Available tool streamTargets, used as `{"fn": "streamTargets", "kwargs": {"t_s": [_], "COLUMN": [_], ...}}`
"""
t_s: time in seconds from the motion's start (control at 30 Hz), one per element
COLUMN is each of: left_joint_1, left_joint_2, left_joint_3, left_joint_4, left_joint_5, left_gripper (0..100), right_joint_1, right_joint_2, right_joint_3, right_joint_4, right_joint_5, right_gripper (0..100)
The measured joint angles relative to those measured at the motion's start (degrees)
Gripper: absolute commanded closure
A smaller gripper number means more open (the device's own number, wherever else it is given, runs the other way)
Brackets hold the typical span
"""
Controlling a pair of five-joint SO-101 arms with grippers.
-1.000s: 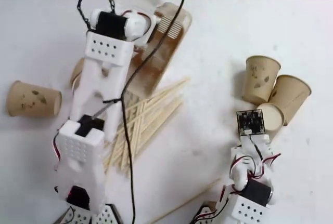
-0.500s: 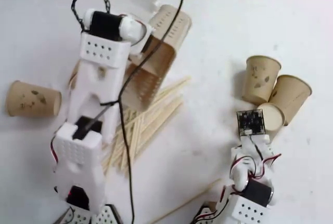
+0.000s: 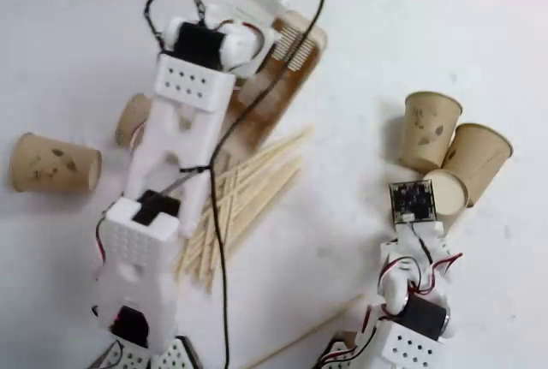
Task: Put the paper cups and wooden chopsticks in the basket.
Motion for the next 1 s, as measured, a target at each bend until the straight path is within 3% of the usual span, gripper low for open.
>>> {"fn": "streamTargets", "kwargs": {"t_s": [0.1, 0.33, 0.7, 1.0], "left_joint_1": [0.44, 0.35, -3.25, -2.99], "left_joint_2": [2.37, 7.3, 8.35, 8.26], "left_joint_3": [-0.09, 0.26, -0.88, -16.44], "left_joint_4": [-5.98, -12.22, -16.7, -13.19], "left_joint_5": [0.0, 0.35, 4.84, 4.84], "left_gripper": [97, 78, 79, 80], "right_joint_1": [0.0, 0.0, 0.0, 0.0], "right_joint_2": [0.0, 0.0, 0.0, 0.0], "right_joint_3": [0.0, 0.0, 0.0, 0.0], "right_joint_4": [0.0, 0.0, 0.0, 0.0], "right_joint_5": [0.0, 0.0, 0.0, 0.0], "right_gripper": [98.1, 98.1, 98.1, 98.1]}}
